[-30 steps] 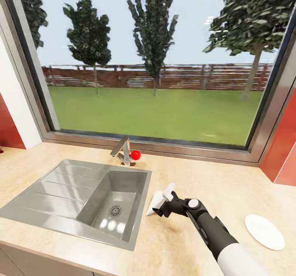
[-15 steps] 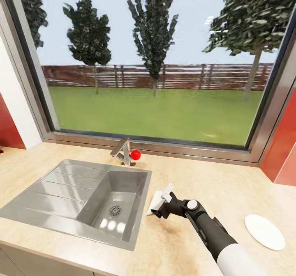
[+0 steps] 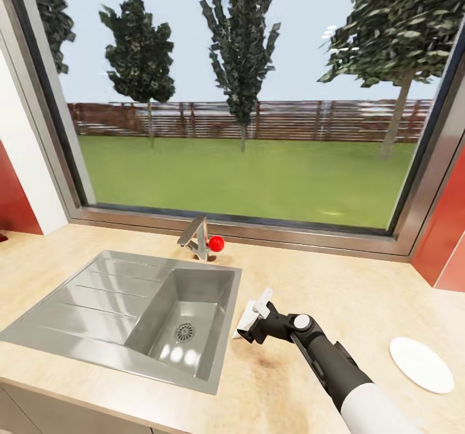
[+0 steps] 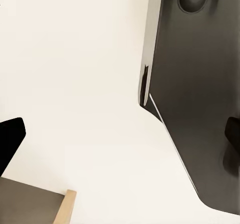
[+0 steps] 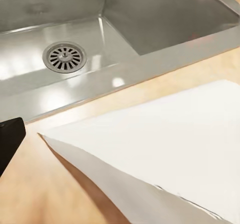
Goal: Set up a coffee station on the kitchen countertop: keep the coffee maker on the countertop, move the bottle of coffee from the kitchen shelf to the counter next to the coffee maker, place a paper coffee filter on top of the coffee maker, put the saucer next to the coffee maker with the coffee cup on the saucer, and place the electric kettle next to the coffee maker.
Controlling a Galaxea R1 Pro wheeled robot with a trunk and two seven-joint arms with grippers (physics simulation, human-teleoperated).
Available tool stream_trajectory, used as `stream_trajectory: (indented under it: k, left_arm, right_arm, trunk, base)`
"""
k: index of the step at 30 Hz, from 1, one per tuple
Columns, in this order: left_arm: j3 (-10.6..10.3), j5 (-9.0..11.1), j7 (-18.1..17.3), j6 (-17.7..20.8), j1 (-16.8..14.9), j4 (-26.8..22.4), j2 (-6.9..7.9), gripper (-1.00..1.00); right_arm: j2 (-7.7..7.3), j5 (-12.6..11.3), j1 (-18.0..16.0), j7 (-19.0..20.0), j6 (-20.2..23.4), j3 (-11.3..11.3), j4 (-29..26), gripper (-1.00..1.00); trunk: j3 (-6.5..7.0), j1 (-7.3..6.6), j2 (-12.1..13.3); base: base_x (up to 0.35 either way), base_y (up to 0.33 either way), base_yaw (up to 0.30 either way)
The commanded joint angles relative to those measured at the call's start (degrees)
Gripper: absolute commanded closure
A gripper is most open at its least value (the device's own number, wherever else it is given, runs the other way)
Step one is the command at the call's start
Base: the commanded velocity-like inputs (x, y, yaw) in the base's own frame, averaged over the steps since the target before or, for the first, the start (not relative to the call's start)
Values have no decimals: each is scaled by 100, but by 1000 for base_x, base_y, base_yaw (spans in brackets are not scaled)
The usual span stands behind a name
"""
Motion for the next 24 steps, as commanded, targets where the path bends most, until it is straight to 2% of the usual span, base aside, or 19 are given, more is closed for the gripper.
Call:
stream_trajectory:
  k: [1, 11, 12, 24]
  left_arm:
    - [7, 34, 7, 4, 4, -14, 0, -100]
    - [7, 34, 7, 4, 4, -7, 0, -100]
    - [7, 34, 7, 4, 4, -7, 0, -100]
    - [7, 34, 7, 4, 4, -6, 0, -100]
  right_arm:
    - [2, 41, -2, 25, 22, -4, -9, -100]
    - [2, 41, -3, 25, 13, 2, -8, -100]
    - [2, 41, -1, 25, 13, 4, -8, 100]
    - [2, 41, -1, 25, 13, 4, -8, 100]
  trunk:
    - [-8, 3, -9]
    - [-8, 3, -9]
    - [-8, 3, -9]
    - [-8, 3, -9]
  base:
    - [0, 0, 0]
    - [0, 0, 0]
    - [0, 0, 0]
    - [0, 0, 0]
